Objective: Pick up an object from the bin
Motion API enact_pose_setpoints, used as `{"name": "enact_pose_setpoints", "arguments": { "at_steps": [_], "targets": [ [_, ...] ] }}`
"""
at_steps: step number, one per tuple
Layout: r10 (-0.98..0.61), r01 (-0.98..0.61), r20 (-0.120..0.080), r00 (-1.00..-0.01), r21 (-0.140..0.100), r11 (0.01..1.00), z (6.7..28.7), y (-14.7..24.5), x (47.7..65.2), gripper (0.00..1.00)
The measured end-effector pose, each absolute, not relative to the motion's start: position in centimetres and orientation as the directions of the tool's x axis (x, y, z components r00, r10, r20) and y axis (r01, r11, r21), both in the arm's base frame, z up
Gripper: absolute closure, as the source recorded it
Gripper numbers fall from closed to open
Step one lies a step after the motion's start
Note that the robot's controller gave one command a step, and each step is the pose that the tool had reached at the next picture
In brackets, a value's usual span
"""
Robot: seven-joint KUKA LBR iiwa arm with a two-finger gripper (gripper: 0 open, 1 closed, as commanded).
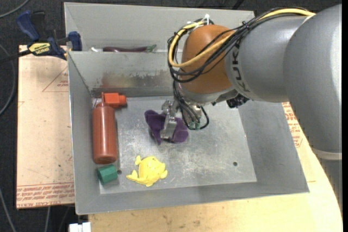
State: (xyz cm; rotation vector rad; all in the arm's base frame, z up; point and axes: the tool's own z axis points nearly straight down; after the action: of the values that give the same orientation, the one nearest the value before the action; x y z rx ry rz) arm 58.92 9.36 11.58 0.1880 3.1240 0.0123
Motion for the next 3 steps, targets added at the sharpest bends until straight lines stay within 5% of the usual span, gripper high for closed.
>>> {"name": "enact_pose_setpoints", "arguments": {
  "at_steps": [3],
  "targets": [
    [0.121, 0.121, -0.005, -0.993, 0.007, 0.993, 16.0, 9.3, 58.7, 1.00]
  ]
}}
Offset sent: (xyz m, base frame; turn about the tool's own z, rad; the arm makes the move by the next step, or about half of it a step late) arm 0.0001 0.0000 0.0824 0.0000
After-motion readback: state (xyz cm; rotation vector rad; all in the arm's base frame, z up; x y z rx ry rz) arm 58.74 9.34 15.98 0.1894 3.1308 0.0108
